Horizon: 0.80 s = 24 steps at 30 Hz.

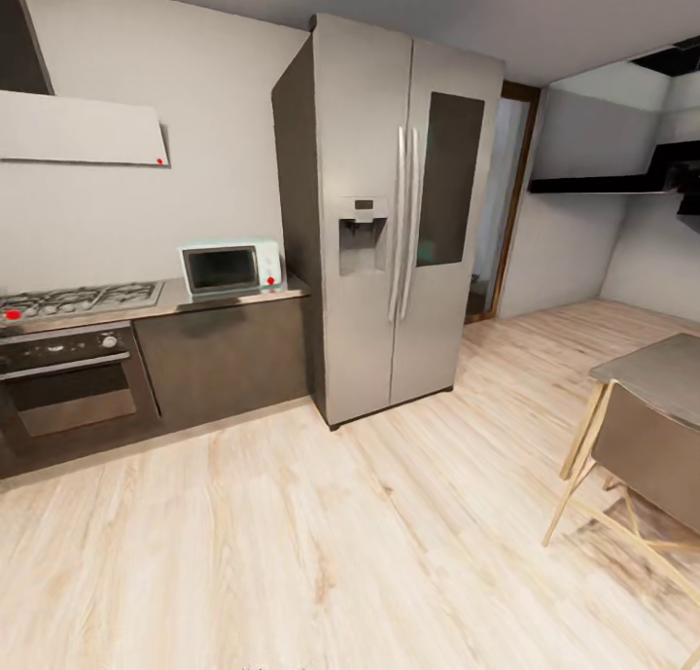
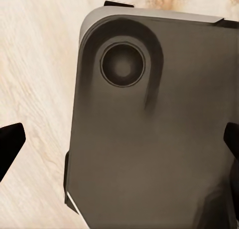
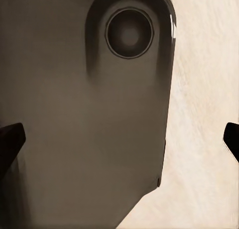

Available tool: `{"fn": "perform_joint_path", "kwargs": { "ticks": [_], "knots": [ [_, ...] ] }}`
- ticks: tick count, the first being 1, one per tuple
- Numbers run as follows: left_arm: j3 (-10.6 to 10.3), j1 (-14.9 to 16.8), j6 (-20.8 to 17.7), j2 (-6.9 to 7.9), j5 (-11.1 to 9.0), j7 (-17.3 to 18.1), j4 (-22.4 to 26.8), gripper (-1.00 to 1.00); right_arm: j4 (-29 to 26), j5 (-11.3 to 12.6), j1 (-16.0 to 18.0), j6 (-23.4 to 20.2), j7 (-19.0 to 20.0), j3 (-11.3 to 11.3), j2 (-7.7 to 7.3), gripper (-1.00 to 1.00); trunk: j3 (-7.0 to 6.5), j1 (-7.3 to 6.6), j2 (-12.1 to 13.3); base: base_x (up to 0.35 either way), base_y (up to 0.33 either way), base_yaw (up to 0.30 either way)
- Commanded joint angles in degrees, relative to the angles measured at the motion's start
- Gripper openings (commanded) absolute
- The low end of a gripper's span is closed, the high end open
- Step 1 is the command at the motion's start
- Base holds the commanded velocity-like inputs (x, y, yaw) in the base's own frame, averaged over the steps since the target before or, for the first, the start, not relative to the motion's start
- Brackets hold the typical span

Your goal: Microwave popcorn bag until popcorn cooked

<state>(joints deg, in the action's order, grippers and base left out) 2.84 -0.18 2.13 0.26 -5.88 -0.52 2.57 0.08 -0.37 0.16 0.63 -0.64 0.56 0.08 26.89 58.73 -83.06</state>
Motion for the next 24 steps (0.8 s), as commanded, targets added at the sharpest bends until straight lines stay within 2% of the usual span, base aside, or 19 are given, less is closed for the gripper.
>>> {"fn": "perform_joint_path", "kwargs": {
  "ticks": [1,3,8,24],
  "knots": [
    [0.23,-0.03,0.07,-0.01,-0.42,0.00,0.07,1.00,0.01,-0.05,0.02,0.07,-0.07,0.05,0.01,1.00,0.04,0.00,-0.02,0.000,0.000,0.270],
    [0.23,-0.01,0.06,0.00,-0.64,0.00,0.07,1.00,0.01,-0.06,0.02,0.11,-0.07,0.02,-0.01,1.00,0.04,0.00,-0.02,0.000,0.000,0.268],
    [0.23,-0.01,0.04,0.04,-3.12,0.00,0.07,1.00,0.01,-0.11,0.02,0.24,-0.07,0.05,-0.08,1.00,0.04,0.00,-0.02,0.000,0.000,0.267],
    [0.17,-0.03,-0.01,0.01,-3.43,0.08,0.03,1.00,0.01,-0.24,0.02,0.25,-0.07,0.05,-0.05,1.00,0.04,0.00,-0.02,0.000,0.000,0.266]
  ]
}}
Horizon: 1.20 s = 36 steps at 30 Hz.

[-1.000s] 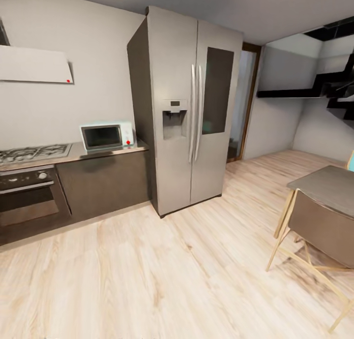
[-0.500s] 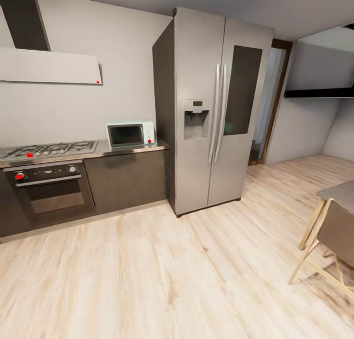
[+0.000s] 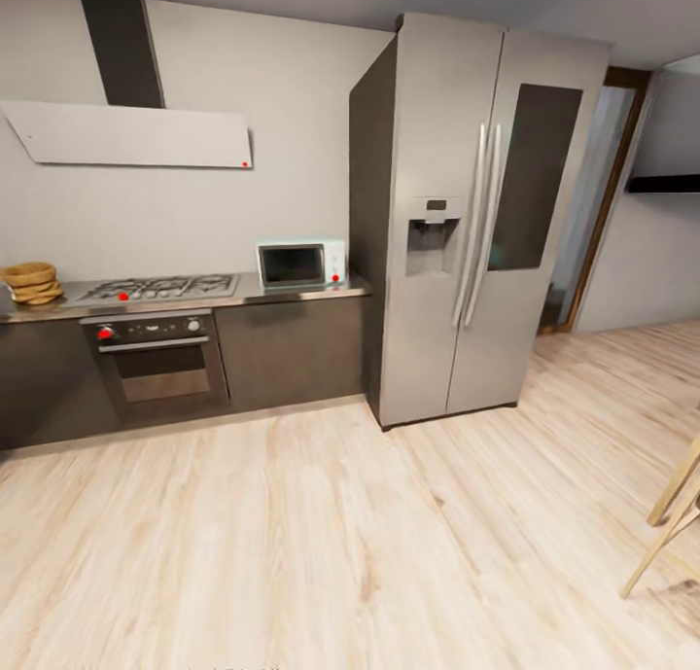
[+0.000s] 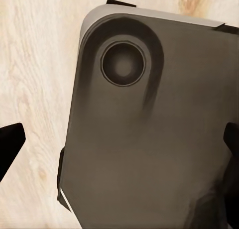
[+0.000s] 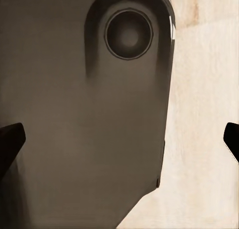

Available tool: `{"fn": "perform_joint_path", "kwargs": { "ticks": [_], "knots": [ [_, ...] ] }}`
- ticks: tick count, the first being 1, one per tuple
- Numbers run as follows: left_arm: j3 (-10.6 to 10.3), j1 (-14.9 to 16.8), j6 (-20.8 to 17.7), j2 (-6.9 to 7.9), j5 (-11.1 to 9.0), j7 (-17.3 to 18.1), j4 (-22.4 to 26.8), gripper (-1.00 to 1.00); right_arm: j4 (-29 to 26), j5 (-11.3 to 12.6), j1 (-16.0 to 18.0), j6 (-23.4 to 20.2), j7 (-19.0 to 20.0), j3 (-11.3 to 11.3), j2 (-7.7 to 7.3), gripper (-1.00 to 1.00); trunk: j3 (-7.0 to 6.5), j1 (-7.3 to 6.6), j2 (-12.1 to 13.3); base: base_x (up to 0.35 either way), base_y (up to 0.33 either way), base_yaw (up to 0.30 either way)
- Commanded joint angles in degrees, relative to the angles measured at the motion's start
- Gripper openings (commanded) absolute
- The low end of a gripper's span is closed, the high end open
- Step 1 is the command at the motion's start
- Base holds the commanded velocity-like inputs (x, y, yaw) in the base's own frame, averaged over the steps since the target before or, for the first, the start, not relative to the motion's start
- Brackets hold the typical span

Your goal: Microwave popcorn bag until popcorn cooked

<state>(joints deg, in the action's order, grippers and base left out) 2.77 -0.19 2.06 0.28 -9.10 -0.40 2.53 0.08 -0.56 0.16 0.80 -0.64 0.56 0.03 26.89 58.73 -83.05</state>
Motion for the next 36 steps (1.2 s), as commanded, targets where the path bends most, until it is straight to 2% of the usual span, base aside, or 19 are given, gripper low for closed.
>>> {"fn": "perform_joint_path", "kwargs": {
  "ticks": [1,11,36],
  "knots": [
    [0.23,0.00,0.07,-0.01,-0.22,-0.04,0.04,1.00,0.01,-0.06,0.02,0.08,-0.07,0.05,-0.02,1.00,0.04,0.00,-0.02,0.000,0.000,0.173],
    [0.25,-0.03,0.05,-0.10,-0.30,-0.09,0.03,1.00,0.01,-0.09,0.02,0.30,-0.05,0.13,-0.31,1.00,0.04,0.00,-0.02,0.007,0.000,0.019],
    [0.13,0.00,0.04,-0.01,-0.27,-0.04,0.02,1.00,0.01,0.21,0.02,1.51,-0.07,-0.04,-0.56,1.00,0.04,0.00,-0.02,0.316,0.000,0.018]
  ]
}}
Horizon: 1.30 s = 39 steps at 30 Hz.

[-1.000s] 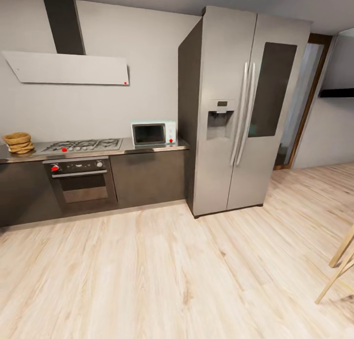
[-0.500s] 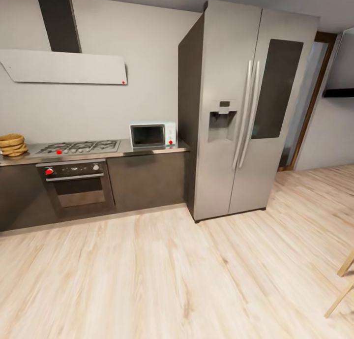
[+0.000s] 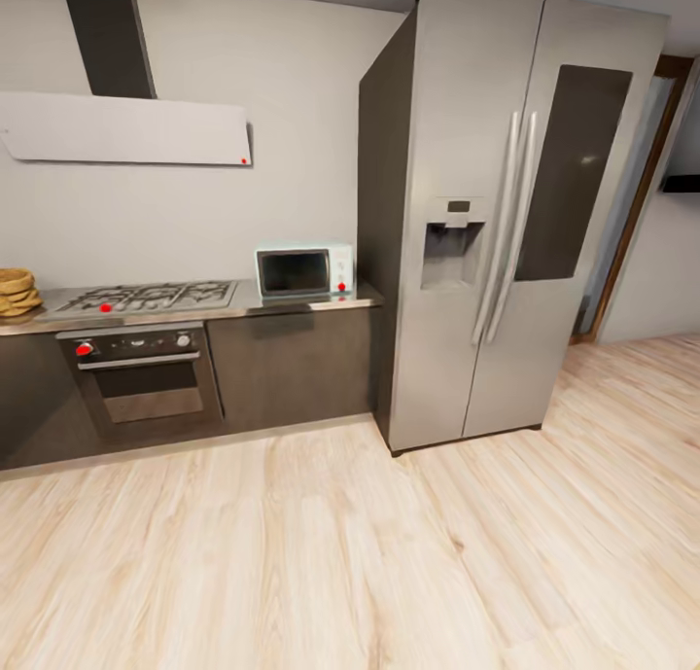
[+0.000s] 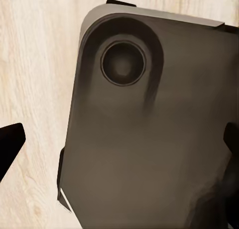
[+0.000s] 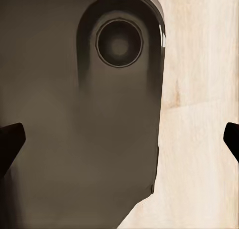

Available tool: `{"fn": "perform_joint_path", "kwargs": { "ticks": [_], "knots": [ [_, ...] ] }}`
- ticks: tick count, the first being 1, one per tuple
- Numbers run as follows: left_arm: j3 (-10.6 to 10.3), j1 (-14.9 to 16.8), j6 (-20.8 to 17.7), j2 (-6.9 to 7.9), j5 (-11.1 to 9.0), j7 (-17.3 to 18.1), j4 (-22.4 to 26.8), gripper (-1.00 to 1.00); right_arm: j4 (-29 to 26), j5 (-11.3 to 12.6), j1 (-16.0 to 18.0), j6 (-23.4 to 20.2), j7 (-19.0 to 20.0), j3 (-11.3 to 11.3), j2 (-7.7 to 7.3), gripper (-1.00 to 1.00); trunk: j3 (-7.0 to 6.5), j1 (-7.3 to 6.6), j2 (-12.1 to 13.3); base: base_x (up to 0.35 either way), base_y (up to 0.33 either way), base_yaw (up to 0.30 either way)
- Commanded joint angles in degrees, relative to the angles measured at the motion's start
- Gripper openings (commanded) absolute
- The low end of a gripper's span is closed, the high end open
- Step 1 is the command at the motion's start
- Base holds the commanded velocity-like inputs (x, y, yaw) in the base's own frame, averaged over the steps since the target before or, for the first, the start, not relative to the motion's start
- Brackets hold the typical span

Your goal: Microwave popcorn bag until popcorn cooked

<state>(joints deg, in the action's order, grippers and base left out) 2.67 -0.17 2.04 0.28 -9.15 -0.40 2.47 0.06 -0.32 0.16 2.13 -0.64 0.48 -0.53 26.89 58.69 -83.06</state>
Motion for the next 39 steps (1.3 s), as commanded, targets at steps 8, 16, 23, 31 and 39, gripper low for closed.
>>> {"fn": "perform_joint_path", "kwargs": {
  "ticks": [8,16,23,31,39],
  "knots": [
    [0.23,-0.01,0.07,-0.01,-0.17,-0.04,0.08,1.00,0.02,-0.03,0.02,0.21,-0.07,0.05,-0.09,1.00,0.04,0.03,-0.02,0.322,0.000,0.185],
    [0.23,0.00,0.07,-0.01,-0.17,-0.04,0.08,1.00,0.02,-0.03,0.02,0.22,-0.07,0.05,-0.09,1.00,0.04,0.03,-0.02,0.319,0.000,0.186],
    [0.23,-0.04,0.07,-0.01,-0.17,-0.04,0.08,1.00,0.02,-0.03,0.02,0.20,-0.07,0.05,-0.09,1.00,0.04,0.03,-0.02,0.316,0.000,0.176],
    [0.23,-0.04,0.07,0.01,-0.21,-0.04,0.08,1.00,0.02,-0.07,0.02,0.24,-0.07,0.05,-0.09,1.00,0.04,0.03,-0.02,0.300,0.000,0.063],
    [0.23,-0.03,0.07,-0.01,-0.19,-0.04,0.08,1.00,0.02,-0.12,0.02,0.23,-0.07,0.13,-0.05,1.00,0.04,0.03,-0.02,0.272,0.000,0.001]
  ]
}}
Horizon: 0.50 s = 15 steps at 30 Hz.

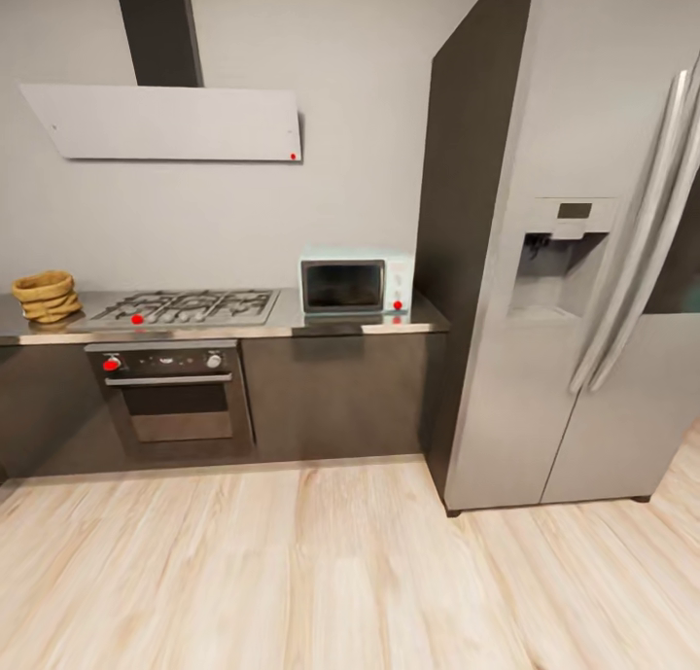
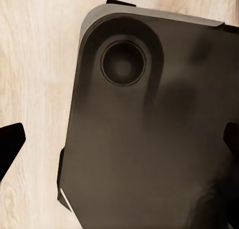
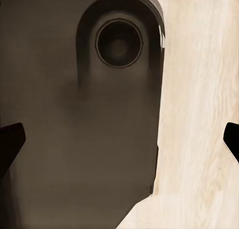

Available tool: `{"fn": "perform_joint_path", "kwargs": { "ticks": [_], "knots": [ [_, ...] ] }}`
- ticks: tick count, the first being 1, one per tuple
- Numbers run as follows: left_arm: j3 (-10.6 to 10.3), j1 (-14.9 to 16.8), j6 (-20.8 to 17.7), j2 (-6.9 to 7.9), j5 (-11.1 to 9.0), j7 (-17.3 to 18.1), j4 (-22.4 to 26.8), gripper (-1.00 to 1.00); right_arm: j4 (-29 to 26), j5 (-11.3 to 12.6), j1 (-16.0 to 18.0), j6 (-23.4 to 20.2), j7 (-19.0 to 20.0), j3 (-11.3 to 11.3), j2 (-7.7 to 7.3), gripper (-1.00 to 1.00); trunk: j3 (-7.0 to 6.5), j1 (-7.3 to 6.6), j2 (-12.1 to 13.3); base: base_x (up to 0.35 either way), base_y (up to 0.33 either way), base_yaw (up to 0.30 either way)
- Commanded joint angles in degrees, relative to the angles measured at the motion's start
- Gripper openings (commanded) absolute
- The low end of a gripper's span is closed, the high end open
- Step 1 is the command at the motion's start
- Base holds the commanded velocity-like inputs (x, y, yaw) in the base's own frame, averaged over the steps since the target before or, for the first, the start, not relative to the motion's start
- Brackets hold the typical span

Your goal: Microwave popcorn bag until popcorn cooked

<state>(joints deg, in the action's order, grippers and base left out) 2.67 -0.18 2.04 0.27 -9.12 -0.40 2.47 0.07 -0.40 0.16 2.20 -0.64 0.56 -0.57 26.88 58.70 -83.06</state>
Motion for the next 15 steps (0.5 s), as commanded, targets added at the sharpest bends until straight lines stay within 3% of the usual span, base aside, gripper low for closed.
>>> {"fn": "perform_joint_path", "kwargs": {
  "ticks": [1,9,15],
  "knots": [
    [0.23,-0.01,0.06,-0.01,-0.23,-0.04,0.07,1.00,0.02,-0.04,0.02,0.17,-0.07,0.05,-0.02,1.00,0.04,0.03,-0.02,0.271,0.000,0.000],
    [0.23,-0.02,0.06,0.03,-0.28,-0.04,0.07,1.00,0.02,-0.04,0.02,0.16,-0.07,-0.02,0.23,1.00,0.04,0.03,-0.02,0.271,0.000,0.002],
    [0.23,-0.03,0.06,0.01,-0.28,-0.04,0.07,1.00,0.02,-0.04,0.02,0.17,-0.07,-0.03,0.14,1.00,0.04,0.03,-0.02,0.271,0.000,0.161]
  ]
}}
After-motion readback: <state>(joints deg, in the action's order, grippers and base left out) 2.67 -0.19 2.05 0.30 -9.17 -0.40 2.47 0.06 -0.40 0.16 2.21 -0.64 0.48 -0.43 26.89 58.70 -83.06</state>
